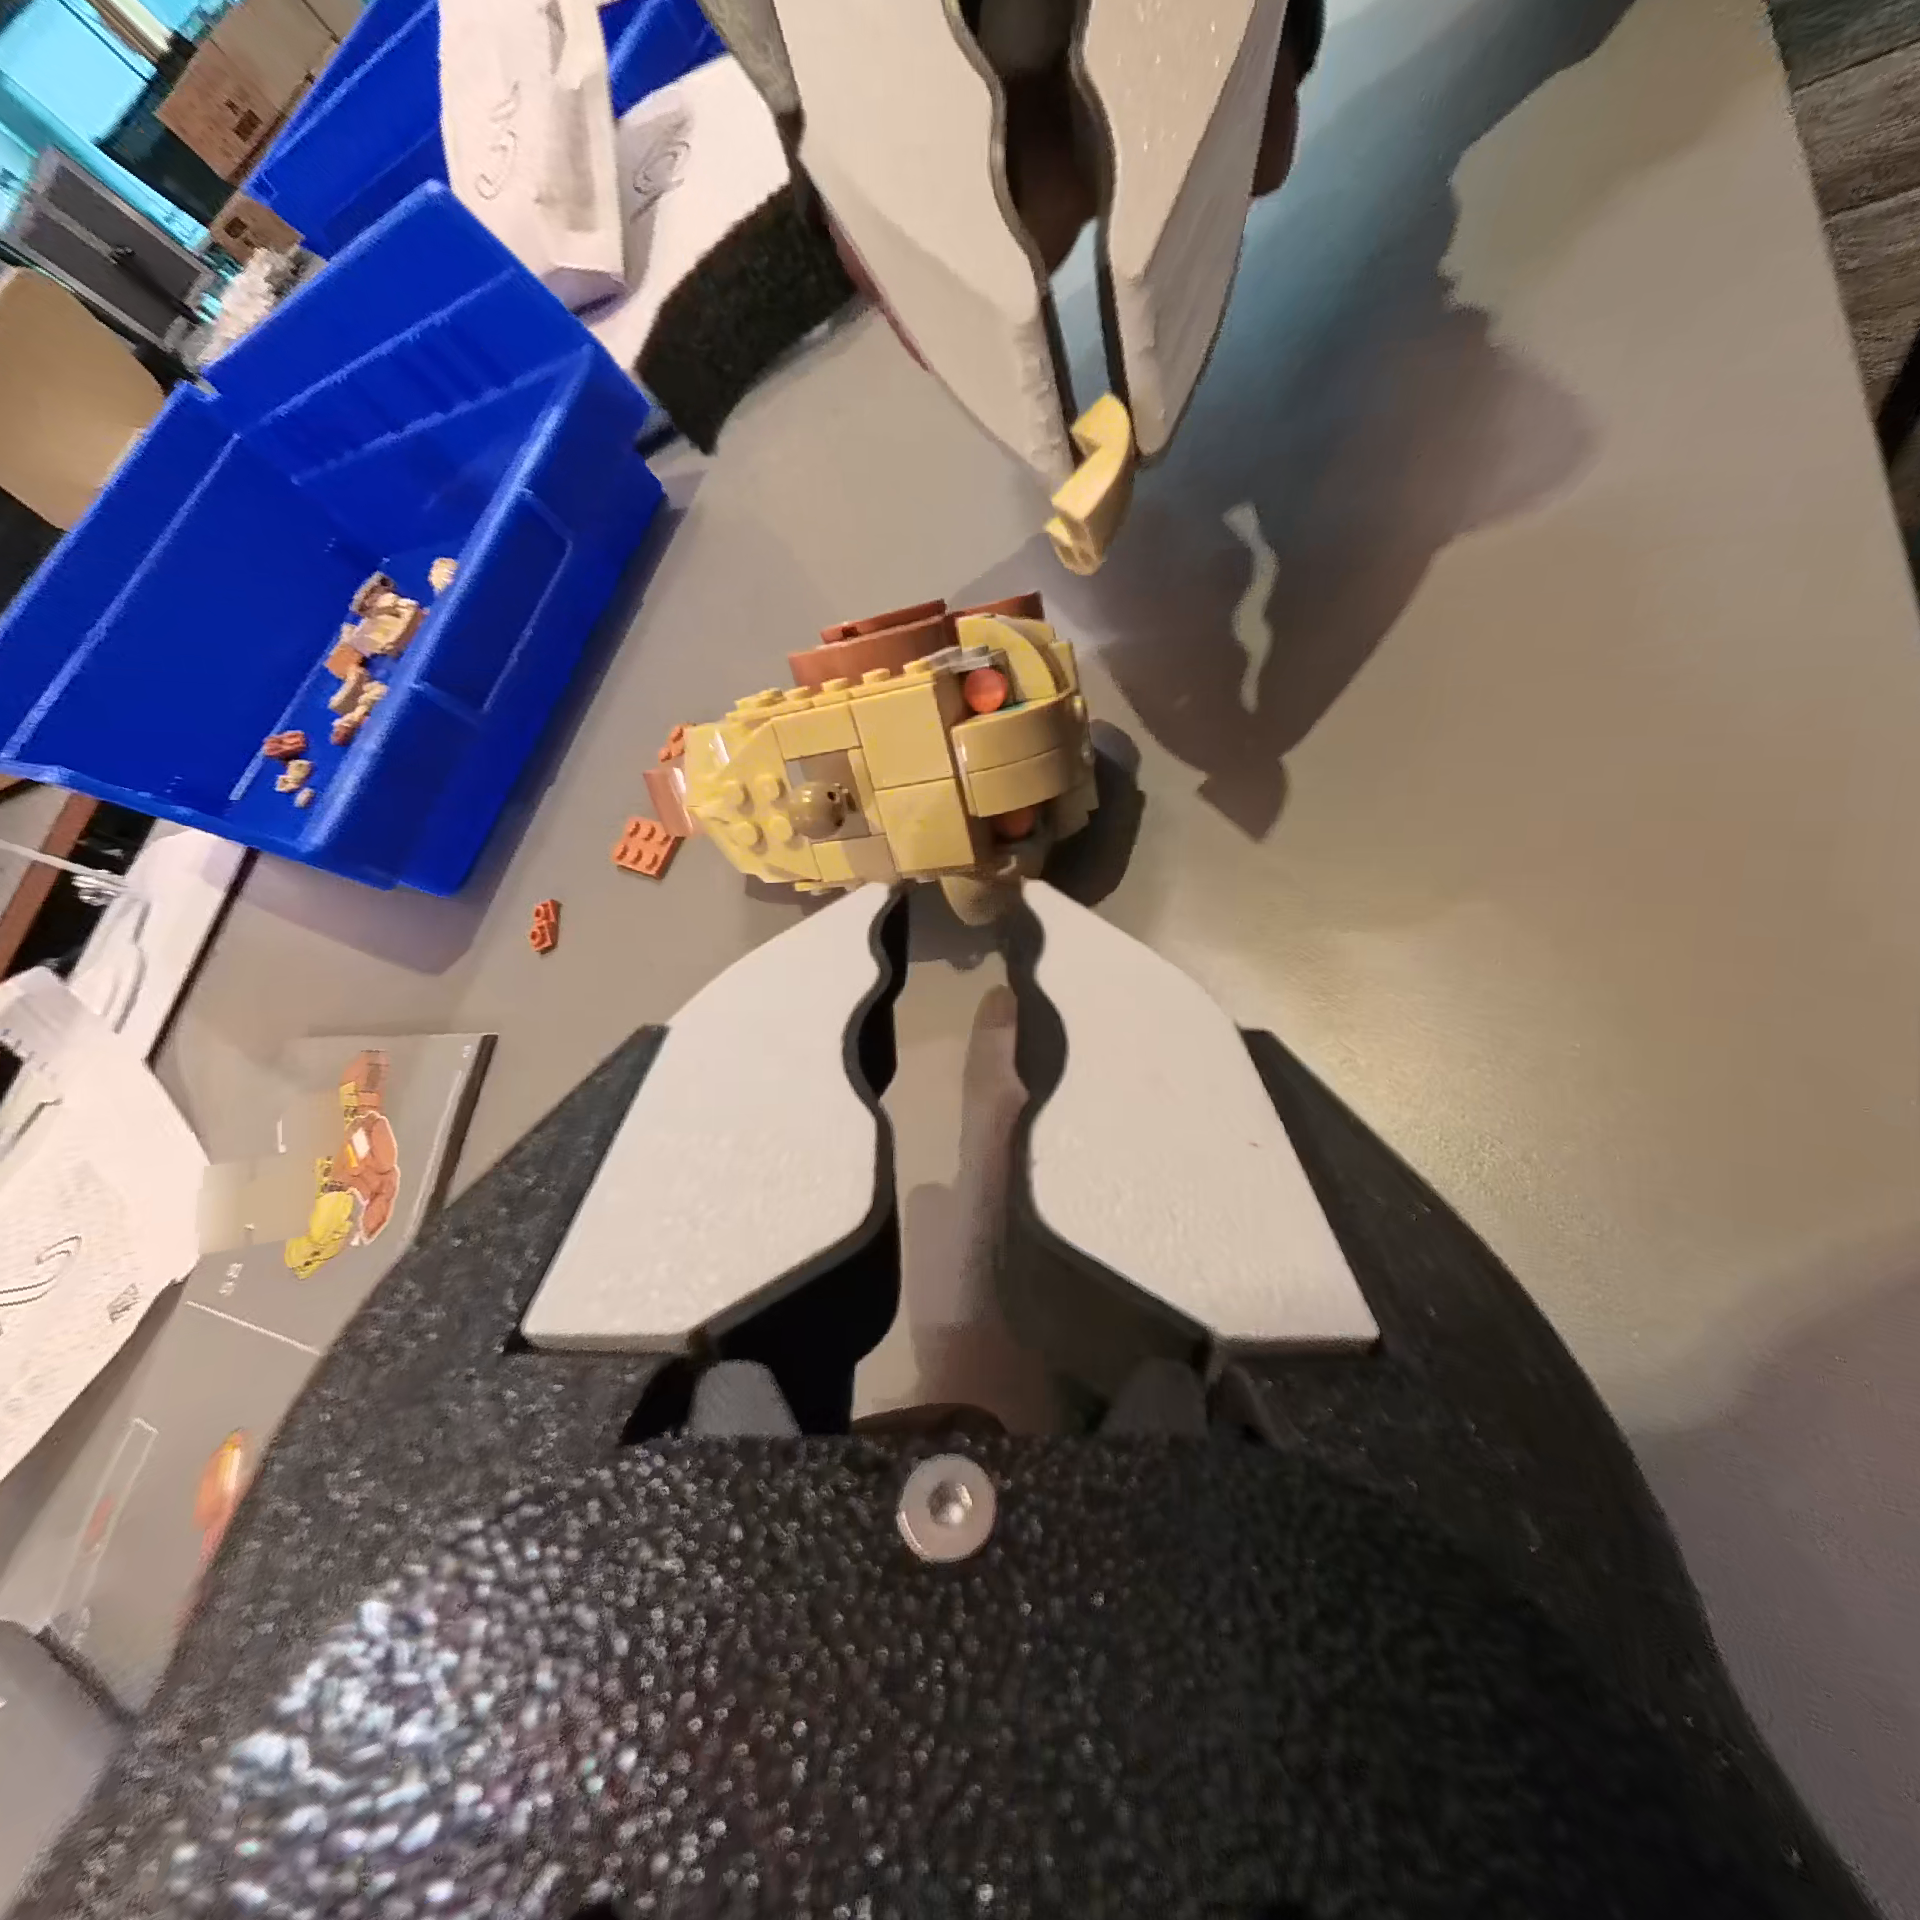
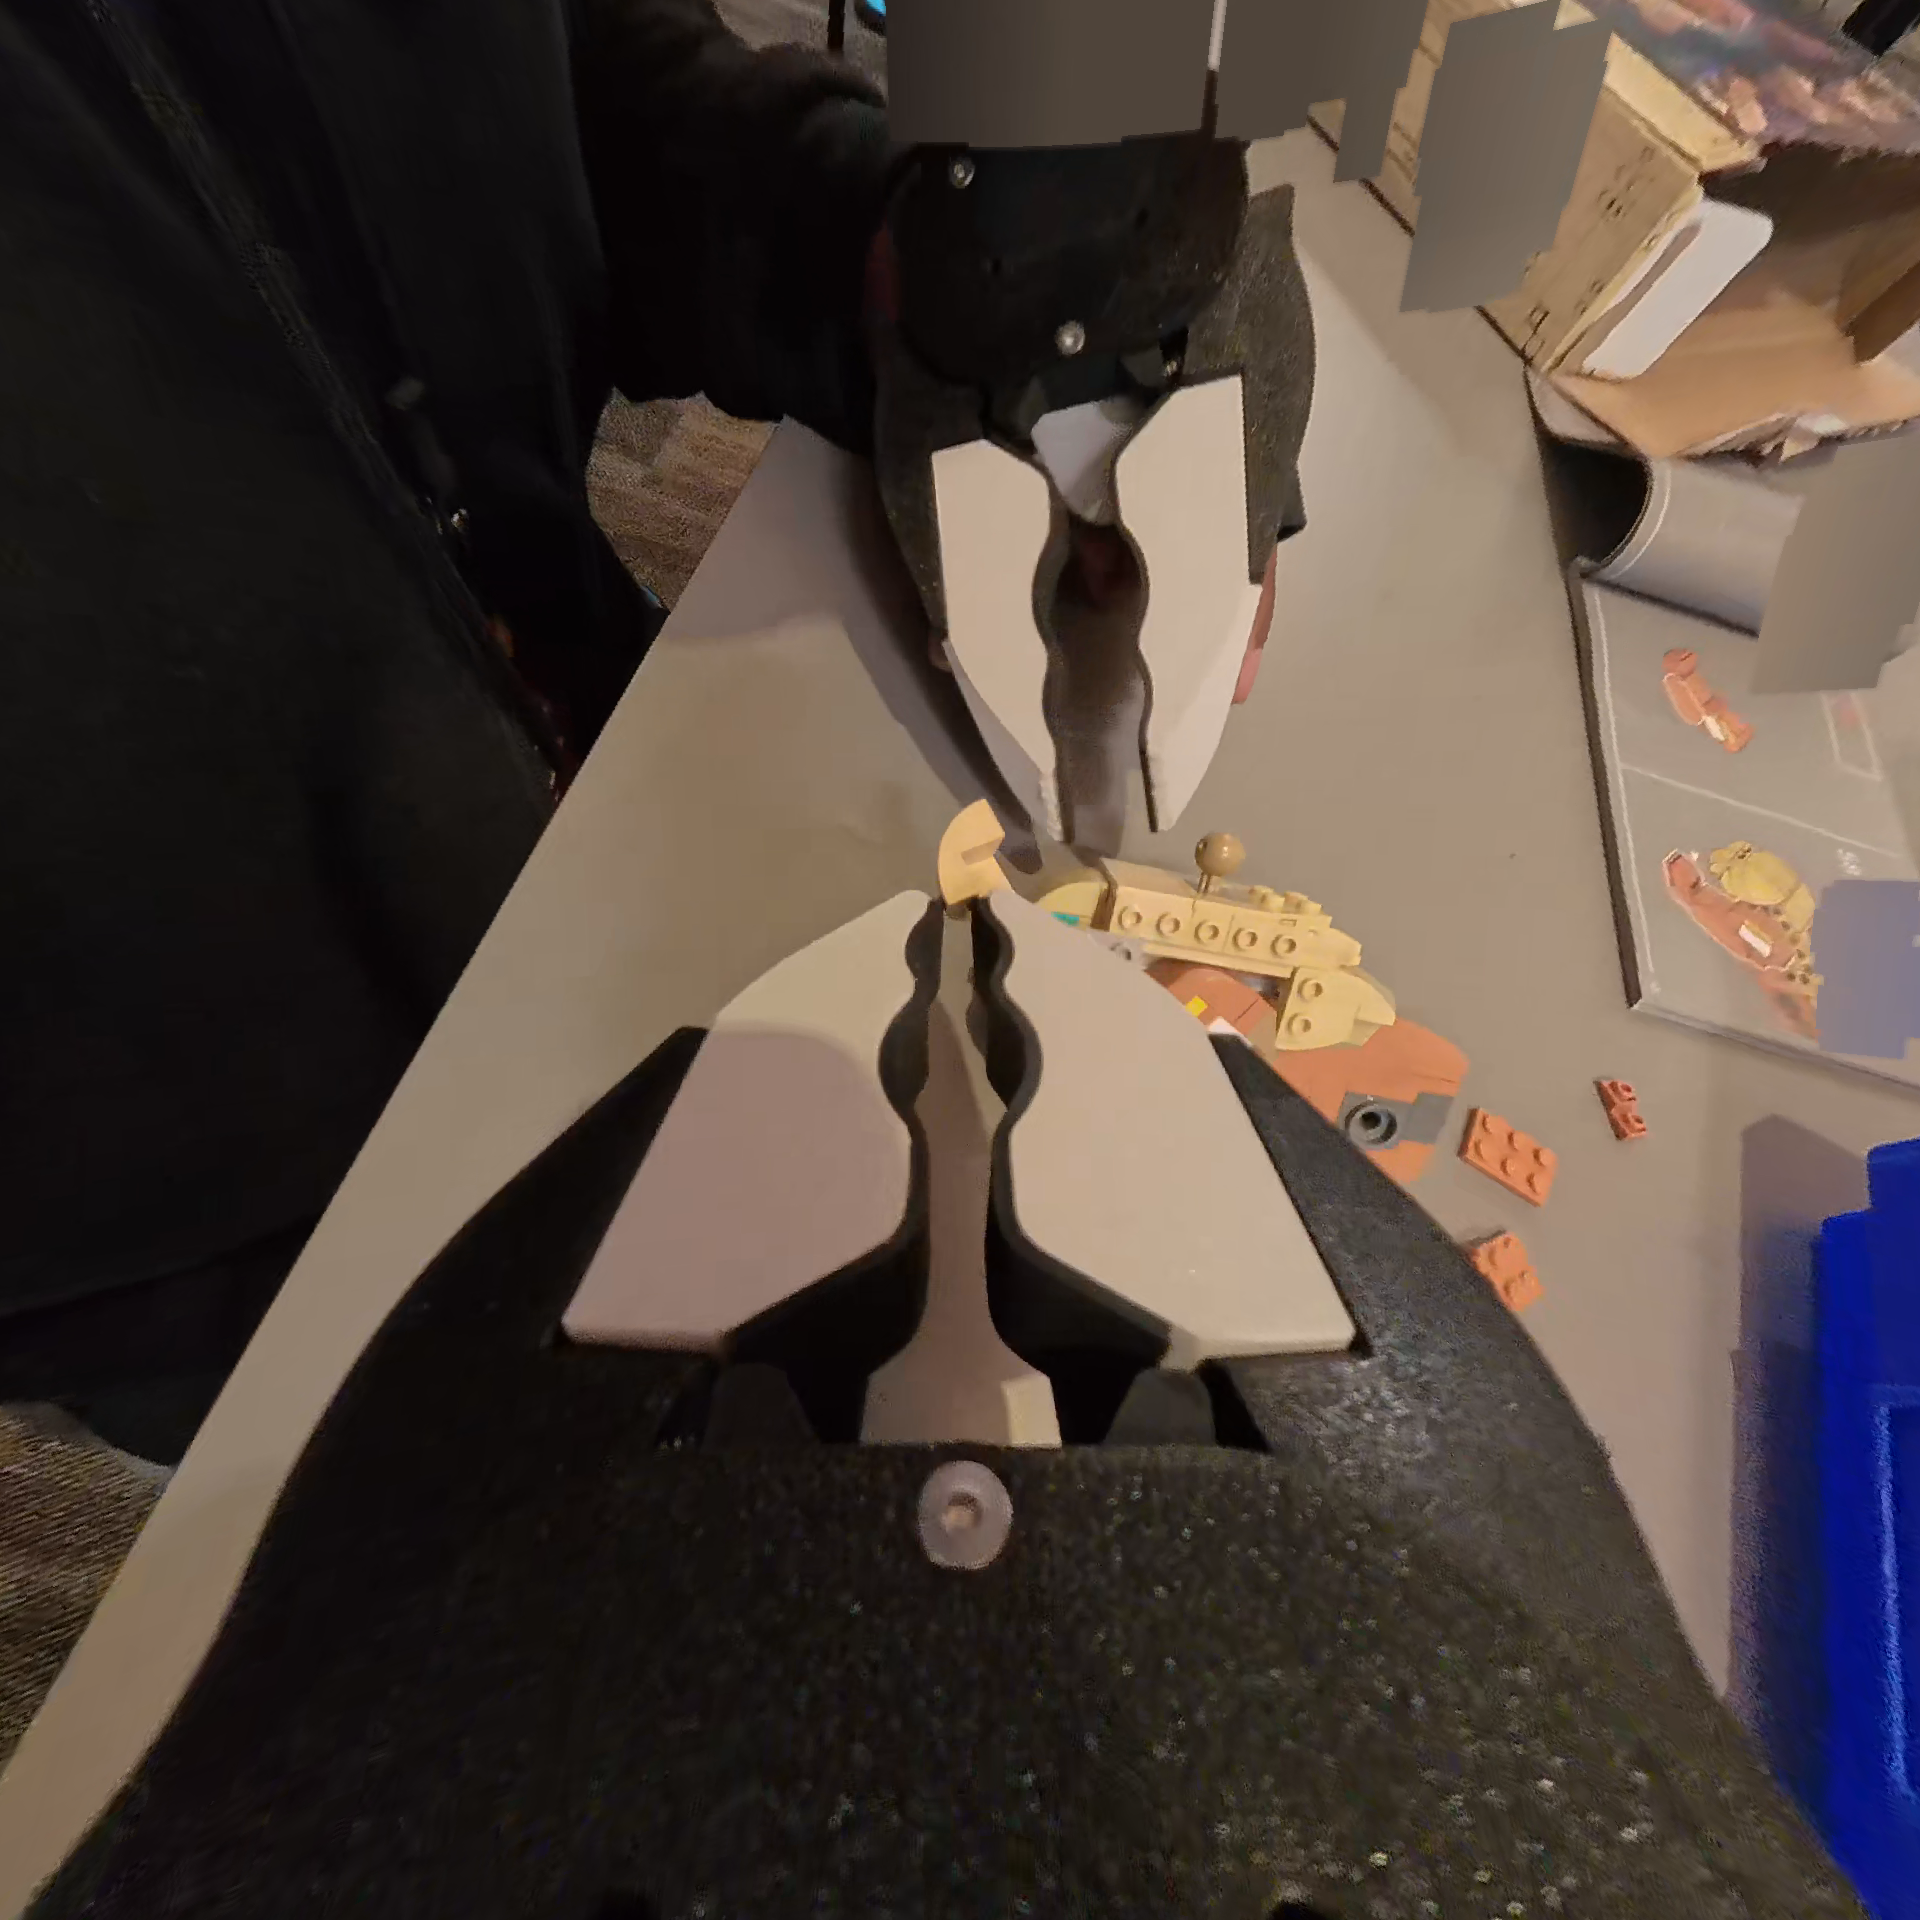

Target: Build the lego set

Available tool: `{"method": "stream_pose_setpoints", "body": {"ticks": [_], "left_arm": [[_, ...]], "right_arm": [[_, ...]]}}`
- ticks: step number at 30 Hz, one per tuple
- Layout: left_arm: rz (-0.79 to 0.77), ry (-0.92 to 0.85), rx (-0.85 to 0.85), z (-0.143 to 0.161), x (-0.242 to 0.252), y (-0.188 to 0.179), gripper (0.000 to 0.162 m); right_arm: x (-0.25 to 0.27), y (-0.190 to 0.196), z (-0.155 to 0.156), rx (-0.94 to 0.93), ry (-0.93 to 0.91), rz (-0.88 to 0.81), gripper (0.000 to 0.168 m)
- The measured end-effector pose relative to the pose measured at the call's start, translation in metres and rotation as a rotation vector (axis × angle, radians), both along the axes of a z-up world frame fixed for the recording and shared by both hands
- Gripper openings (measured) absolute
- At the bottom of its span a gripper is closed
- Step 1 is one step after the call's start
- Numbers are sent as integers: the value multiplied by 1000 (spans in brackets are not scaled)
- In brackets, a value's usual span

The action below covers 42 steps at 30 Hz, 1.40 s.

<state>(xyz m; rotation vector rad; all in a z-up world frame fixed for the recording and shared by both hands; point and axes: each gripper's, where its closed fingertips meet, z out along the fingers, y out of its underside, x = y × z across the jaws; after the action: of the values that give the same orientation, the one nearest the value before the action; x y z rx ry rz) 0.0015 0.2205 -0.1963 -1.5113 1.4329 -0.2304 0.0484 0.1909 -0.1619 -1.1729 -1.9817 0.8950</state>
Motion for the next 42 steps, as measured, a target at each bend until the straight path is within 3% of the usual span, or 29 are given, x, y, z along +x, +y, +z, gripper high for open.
{"method": "stream_pose_setpoints", "body": {"ticks": [3,10,16,23,25,36,42], "left_arm": [[-12,33,-87,-8,-1,2,31],[-62,32,-334,-18,0,3,41],[-82,49,-424,-23,8,3,50],[-105,62,-454,-24,13,10,33],[-142,72,-476,-25,16,7,19],[-247,58,-471,-19,31,6,13],[-247,82,-471,-22,30,5,12]], "right_arm": [[1,5,-2,-19,-35,-21,5],[4,16,1,-96,-44,-68,5],[6,22,-3,-175,-75,-77,5],[8,22,-9,-288,-95,-28,5],[10,24,-10,-301,-96,-36,5],[13,11,-14,-476,-134,21,5],[13,17,-7,-602,-153,-46,5]]}}
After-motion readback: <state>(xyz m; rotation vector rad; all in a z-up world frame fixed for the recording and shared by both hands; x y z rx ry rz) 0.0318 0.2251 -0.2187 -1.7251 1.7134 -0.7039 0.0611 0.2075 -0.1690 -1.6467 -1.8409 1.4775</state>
